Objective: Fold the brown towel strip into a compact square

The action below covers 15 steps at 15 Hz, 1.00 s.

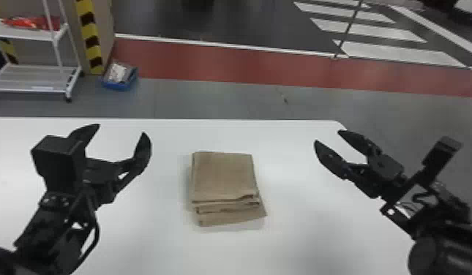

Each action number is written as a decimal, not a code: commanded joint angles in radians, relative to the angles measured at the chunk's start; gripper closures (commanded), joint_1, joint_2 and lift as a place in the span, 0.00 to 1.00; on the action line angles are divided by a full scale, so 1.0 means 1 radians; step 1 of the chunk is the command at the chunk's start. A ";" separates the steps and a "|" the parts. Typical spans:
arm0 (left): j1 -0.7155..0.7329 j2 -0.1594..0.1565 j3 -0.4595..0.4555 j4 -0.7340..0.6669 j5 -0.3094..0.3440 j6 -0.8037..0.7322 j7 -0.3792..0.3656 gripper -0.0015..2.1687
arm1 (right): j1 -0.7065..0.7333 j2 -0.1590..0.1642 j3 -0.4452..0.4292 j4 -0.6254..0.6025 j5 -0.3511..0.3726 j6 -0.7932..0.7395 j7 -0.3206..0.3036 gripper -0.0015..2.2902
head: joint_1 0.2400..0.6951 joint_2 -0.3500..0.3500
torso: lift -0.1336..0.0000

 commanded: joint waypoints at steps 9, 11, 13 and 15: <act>-0.129 -0.004 0.071 0.206 -0.036 -0.207 -0.033 0.04 | 0.148 0.038 0.396 -0.099 -0.028 -0.164 -0.690 0.04 | 0.89 0.37 | 0.07; -0.128 -0.002 0.094 0.206 -0.020 -0.195 -0.073 0.04 | 0.099 0.038 0.424 -0.087 -0.019 -0.106 -0.747 0.04 | 0.87 0.40 | 0.07; -0.125 0.000 0.112 0.207 -0.002 -0.176 -0.078 0.04 | 0.063 0.038 0.432 -0.066 0.006 -0.100 -0.767 0.04 | 0.86 0.42 | 0.07; -0.112 -0.002 0.129 0.207 0.018 -0.170 -0.069 0.04 | 0.043 0.034 0.427 -0.040 0.015 -0.091 -0.762 0.04 | 0.85 0.45 | 0.07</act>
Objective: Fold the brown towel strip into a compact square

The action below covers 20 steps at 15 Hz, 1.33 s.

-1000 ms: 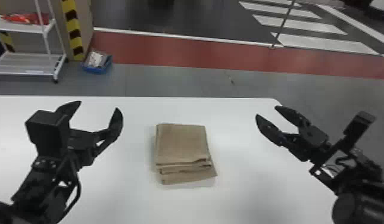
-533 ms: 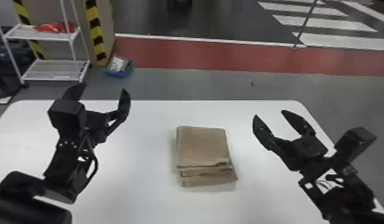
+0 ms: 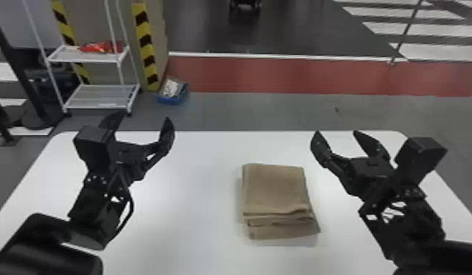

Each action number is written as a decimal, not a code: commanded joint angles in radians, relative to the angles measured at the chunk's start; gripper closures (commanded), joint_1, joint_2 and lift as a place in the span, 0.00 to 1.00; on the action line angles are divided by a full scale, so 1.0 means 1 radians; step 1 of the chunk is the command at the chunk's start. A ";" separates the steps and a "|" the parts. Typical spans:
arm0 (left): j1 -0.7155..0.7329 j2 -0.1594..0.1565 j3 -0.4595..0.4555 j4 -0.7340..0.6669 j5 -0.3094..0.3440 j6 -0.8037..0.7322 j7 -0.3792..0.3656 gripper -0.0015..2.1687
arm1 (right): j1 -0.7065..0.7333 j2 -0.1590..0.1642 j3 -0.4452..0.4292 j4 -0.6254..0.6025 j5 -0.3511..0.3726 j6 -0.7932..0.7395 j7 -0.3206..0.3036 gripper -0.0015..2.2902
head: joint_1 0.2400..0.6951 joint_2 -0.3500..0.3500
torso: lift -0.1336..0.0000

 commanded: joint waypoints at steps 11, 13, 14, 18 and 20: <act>-0.001 -0.026 0.029 0.045 0.014 0.004 0.051 0.04 | -0.005 -0.044 -0.057 0.024 -0.011 0.049 0.071 0.04 | 0.90 0.46 | 0.07; -0.001 -0.026 0.030 0.045 0.014 0.004 0.049 0.04 | -0.003 -0.044 -0.057 0.023 -0.008 0.052 0.071 0.04 | 0.90 0.46 | 0.07; -0.001 -0.026 0.030 0.045 0.015 0.007 0.049 0.04 | -0.003 -0.044 -0.057 0.021 -0.006 0.052 0.071 0.04 | 0.90 0.46 | 0.07; 0.004 -0.026 0.032 0.041 0.018 0.007 0.049 0.04 | -0.002 -0.044 -0.055 0.003 -0.004 0.068 0.071 0.04 | 0.90 0.46 | 0.07; 0.006 -0.026 0.032 0.041 0.018 0.007 0.049 0.04 | 0.000 -0.044 -0.057 0.001 -0.004 0.068 0.072 0.04 | 0.90 0.46 | 0.07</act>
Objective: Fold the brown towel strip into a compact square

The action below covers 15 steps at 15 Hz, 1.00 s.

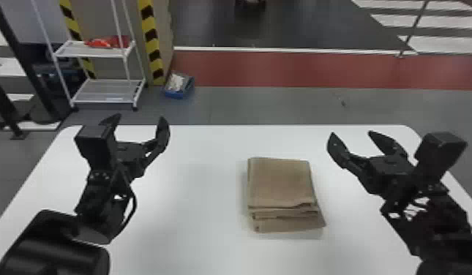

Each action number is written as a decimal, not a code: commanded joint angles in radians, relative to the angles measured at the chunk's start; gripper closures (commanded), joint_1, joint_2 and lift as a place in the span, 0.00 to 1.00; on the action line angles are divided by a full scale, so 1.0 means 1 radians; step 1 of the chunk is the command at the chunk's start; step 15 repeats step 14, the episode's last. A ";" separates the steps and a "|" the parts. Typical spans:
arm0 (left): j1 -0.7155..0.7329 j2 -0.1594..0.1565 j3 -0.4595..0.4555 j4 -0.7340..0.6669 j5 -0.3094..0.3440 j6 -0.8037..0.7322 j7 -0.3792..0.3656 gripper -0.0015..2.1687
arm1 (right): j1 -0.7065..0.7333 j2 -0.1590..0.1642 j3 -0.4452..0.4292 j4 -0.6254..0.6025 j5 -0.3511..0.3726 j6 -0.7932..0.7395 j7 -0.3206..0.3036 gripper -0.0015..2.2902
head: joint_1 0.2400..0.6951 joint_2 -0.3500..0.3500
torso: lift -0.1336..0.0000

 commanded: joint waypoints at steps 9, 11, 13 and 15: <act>0.002 0.000 -0.002 -0.008 0.000 0.010 -0.001 0.04 | -0.001 0.000 -0.001 -0.001 -0.002 0.010 0.004 0.04 | 0.91 0.46 | 0.07; 0.002 0.000 0.000 -0.008 0.000 0.010 -0.001 0.04 | -0.001 0.000 -0.001 -0.001 0.000 0.010 0.004 0.04 | 0.91 0.46 | 0.07; 0.002 0.000 0.000 -0.008 0.002 0.010 -0.001 0.04 | -0.005 -0.002 -0.001 -0.001 0.002 0.010 0.004 0.04 | 0.91 0.46 | 0.07; 0.002 0.000 0.000 -0.008 0.002 0.010 -0.001 0.04 | -0.005 0.000 -0.001 -0.001 0.002 0.010 0.004 0.04 | 0.90 0.46 | 0.07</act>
